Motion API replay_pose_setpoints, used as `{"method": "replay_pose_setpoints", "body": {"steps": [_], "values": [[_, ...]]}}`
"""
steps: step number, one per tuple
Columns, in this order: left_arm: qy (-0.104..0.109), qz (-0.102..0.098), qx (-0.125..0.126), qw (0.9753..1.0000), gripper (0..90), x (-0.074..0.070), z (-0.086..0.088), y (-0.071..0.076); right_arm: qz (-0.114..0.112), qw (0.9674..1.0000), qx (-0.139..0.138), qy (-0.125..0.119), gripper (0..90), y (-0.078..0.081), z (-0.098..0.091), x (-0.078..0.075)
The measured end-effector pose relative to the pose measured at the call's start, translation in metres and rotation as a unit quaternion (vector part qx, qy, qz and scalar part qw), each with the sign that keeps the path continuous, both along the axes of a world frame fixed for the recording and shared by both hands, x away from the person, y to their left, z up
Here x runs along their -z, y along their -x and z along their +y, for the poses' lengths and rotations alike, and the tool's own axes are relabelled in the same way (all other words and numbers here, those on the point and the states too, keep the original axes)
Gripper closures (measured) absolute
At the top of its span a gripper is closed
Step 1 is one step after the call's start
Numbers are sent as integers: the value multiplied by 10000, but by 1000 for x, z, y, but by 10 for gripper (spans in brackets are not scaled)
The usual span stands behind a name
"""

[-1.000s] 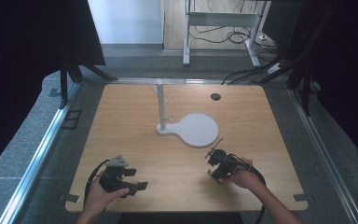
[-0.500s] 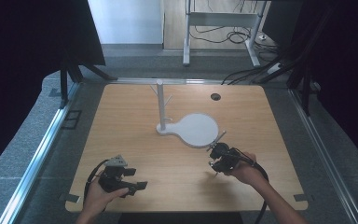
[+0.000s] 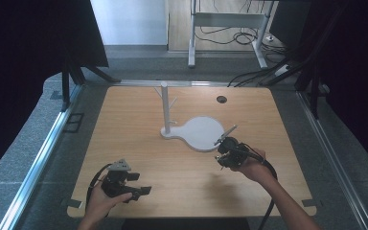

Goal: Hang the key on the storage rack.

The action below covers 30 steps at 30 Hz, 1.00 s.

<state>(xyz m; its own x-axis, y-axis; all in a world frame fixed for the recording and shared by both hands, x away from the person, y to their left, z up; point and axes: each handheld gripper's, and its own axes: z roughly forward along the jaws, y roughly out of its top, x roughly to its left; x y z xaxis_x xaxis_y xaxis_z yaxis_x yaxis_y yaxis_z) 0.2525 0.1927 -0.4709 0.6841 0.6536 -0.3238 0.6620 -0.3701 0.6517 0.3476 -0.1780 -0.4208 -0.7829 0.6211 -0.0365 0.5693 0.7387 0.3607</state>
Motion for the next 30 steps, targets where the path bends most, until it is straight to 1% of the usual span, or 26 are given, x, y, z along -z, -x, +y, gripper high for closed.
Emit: {"method": "replay_pose_setpoints", "body": {"steps": [7, 17, 30], "values": [[-20, 18, 10, 10000, 227, 1, 0, -1, 0, 10000, -27, -27, 845, -4, 4, -2], [-10, 32, -36, 10000, 226, 1, 1, -1, -3, 9998, -58, -209, 844, -16, 16, -9], [-20, 39, -33, 10000, 226, 2, 2, -1, -85, 9998, -5, -206, 845, -29, 26, -18]]}}
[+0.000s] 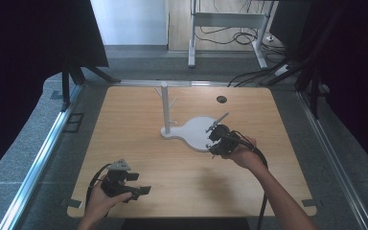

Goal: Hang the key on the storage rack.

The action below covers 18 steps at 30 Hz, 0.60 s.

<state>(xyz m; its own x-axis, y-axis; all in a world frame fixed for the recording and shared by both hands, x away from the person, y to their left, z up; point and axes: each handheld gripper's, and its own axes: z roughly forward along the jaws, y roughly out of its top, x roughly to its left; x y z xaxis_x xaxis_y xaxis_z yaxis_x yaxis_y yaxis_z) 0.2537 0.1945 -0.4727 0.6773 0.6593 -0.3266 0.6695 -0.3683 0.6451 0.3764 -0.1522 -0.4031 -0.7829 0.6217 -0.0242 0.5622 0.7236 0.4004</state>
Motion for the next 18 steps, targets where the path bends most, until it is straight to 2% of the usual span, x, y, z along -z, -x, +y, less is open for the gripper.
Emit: {"method": "replay_pose_setpoints", "body": {"steps": [18], "values": [[-21, 9, 41, 10000, 226, 0, -1, 0, -133, 9999, 57, -94, 845, -18, 9, -19]]}}
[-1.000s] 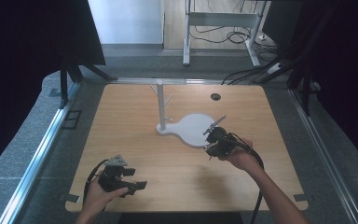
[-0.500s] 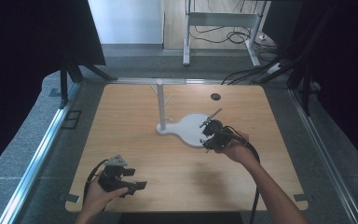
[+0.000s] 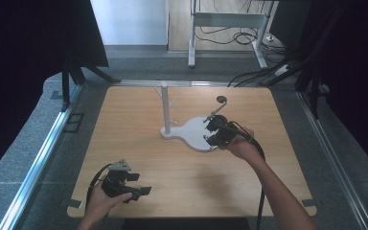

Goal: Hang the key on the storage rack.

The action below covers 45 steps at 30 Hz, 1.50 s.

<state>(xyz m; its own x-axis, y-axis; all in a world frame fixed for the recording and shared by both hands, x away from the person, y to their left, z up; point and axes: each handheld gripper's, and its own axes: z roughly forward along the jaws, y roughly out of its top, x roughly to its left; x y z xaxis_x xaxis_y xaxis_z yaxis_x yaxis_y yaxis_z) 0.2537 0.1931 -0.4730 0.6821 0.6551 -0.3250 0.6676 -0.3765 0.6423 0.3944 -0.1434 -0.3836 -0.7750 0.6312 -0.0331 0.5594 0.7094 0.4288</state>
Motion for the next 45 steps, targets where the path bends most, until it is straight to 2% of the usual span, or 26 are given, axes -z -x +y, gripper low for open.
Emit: {"method": "replay_pose_setpoints", "body": {"steps": [22, 32, 37, 45], "values": [[50, -10, 16, 10000, 227, -3, 3, 1, 35, 9999, -24, -96, 845, -25, 26, -9], [59, 0, 22, 10000, 226, -3, 4, 1, 60, 10000, -7, -12, 845, -34, 31, -11], [53, 2, 33, 10000, 227, -3, 3, 1, 41, 9999, 63, -121, 845, -41, 32, -12], [52, 14, 51, 10000, 227, -3, 2, 1, 64, 9998, 103, -132, 845, -49, 36, -11]]}}
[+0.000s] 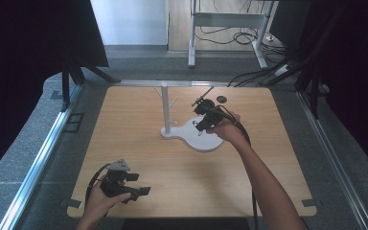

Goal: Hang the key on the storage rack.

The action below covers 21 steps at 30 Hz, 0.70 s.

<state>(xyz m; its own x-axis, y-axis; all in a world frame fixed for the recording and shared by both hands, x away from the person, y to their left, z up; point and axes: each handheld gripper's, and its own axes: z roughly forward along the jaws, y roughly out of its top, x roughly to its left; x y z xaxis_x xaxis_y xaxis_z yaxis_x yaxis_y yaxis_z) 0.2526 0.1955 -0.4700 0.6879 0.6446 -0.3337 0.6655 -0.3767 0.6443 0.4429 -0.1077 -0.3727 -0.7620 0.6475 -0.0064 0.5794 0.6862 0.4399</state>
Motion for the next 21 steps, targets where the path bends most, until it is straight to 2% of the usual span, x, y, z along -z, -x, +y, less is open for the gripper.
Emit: {"method": "replay_pose_setpoints", "body": {"steps": [15, 21], "values": [[-16, -1, 44, 10000, 227, 0, -2, 0, -16, 9999, 81, -81, 845, -11, 6, -4], [-22, -9, 89, 10000, 227, 0, -4, 1, -71, 9998, 143, -106, 845, -20, 8, -12]]}}
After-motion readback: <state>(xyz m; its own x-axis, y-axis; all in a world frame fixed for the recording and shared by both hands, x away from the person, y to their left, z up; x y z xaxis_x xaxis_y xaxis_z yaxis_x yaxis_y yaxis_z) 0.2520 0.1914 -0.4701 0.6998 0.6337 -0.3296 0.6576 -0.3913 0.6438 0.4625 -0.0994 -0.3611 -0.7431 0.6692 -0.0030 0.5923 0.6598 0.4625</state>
